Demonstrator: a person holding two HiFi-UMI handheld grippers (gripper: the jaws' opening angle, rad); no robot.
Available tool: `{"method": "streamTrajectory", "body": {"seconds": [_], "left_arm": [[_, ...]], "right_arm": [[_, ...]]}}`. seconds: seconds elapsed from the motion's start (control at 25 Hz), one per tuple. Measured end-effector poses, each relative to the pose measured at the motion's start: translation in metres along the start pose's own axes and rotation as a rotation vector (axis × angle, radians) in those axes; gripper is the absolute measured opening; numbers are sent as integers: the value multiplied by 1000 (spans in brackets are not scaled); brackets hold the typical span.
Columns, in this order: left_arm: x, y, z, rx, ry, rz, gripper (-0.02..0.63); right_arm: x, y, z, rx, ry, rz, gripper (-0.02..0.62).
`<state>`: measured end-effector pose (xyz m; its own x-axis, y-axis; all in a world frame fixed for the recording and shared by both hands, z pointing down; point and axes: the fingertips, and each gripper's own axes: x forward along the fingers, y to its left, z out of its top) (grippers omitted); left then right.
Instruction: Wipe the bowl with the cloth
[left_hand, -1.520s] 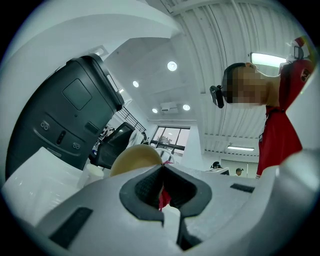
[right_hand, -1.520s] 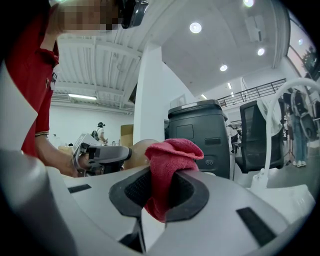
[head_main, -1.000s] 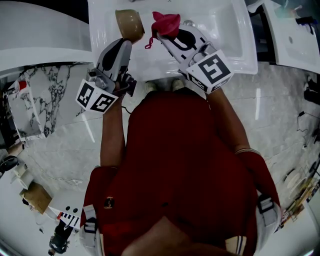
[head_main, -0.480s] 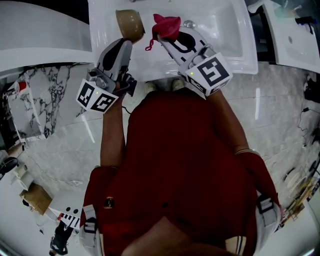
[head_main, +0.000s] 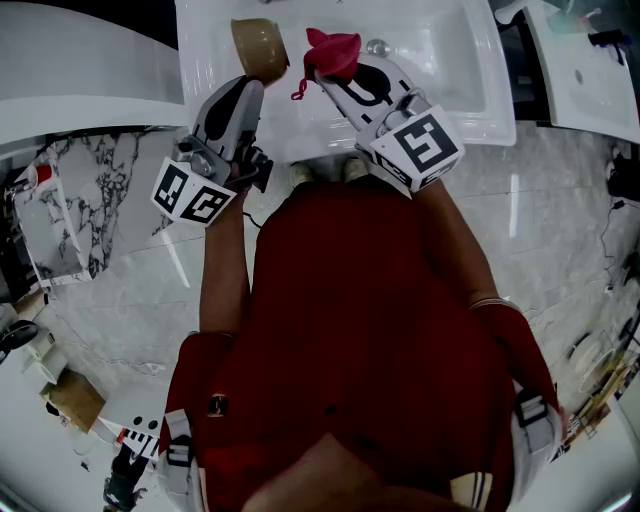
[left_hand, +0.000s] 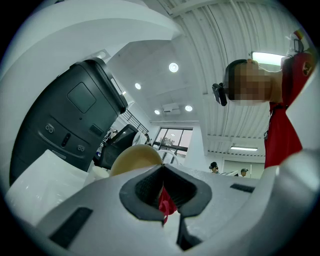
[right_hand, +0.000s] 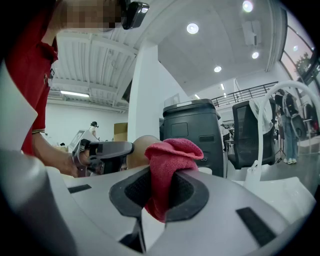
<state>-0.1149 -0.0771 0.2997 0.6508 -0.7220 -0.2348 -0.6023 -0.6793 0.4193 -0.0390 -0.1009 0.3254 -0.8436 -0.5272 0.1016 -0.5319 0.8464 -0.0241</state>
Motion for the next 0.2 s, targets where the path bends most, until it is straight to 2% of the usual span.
{"method": "streamTrajectory", "body": {"seconds": [0.2], "left_arm": [[0, 0, 0, 0, 4, -2, 12]], "right_arm": [[0, 1, 0, -2, 2, 0, 51]]}}
